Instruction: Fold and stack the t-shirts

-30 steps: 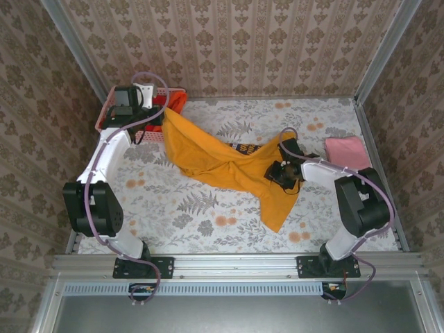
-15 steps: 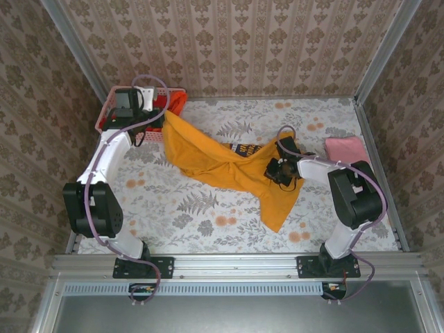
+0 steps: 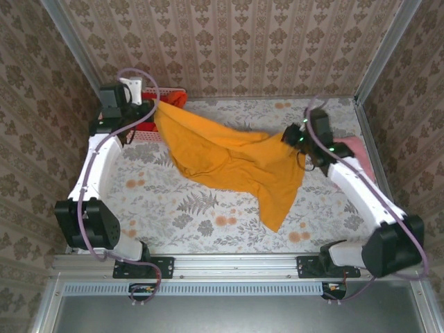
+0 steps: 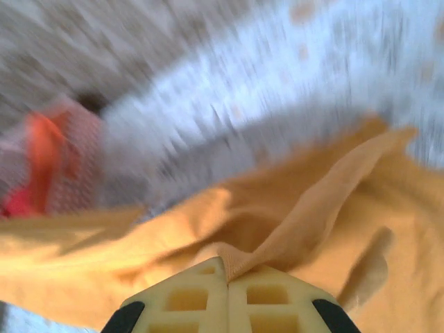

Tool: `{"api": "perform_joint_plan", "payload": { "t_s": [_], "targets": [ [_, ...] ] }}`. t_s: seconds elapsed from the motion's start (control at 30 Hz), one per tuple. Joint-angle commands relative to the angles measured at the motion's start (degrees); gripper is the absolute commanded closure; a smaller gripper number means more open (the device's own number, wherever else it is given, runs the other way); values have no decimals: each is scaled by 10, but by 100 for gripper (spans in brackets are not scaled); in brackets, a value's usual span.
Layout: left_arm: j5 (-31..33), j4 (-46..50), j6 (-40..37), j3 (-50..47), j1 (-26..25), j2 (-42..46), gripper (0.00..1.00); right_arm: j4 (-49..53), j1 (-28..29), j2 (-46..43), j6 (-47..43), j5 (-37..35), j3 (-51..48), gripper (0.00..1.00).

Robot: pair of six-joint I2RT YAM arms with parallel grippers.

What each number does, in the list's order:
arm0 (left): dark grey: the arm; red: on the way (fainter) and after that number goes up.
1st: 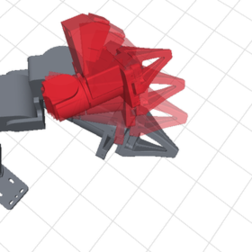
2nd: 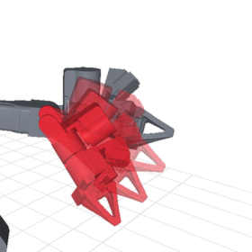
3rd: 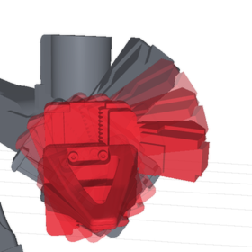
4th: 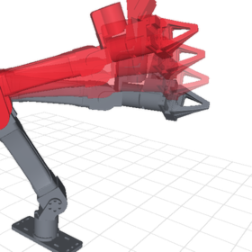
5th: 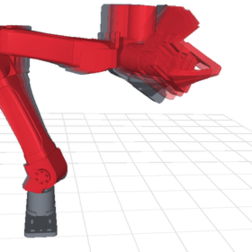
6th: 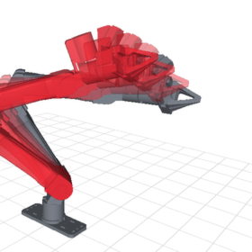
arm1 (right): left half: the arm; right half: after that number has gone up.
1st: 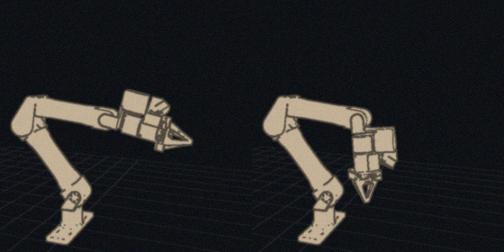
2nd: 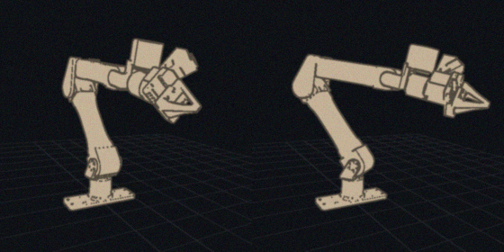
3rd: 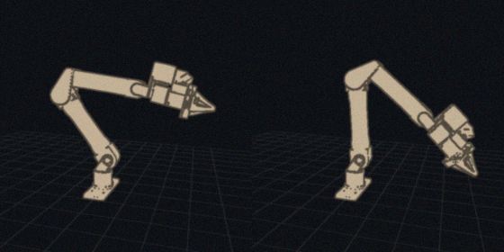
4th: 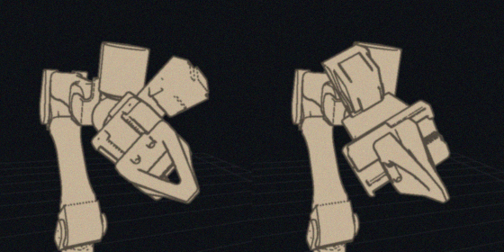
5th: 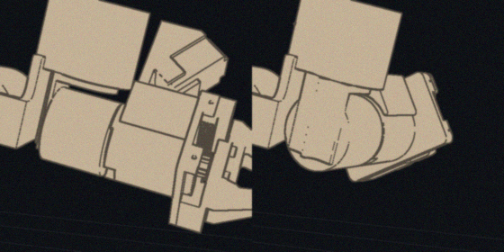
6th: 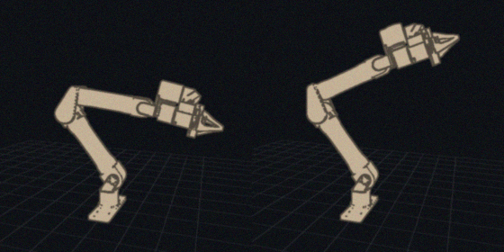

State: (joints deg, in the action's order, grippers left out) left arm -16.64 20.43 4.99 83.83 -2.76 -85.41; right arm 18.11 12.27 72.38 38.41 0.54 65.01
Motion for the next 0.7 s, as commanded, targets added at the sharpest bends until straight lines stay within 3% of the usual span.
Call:
{"api": "perform_joint_plan", "payload": {
  "t_s": [0.0,0.27,0.67],
  "targets": [
    [3,-18,2,70,12,30,100,17,-30,-59,-70,-32,77,100],
    [-15,2,-22,191,17,54,100,49,-45,-119,-154,-43,274,100],
    [-37,-7,-5,215,-3,115,100,151,-46,-91,-190,-30,527,100]
  ]
}}
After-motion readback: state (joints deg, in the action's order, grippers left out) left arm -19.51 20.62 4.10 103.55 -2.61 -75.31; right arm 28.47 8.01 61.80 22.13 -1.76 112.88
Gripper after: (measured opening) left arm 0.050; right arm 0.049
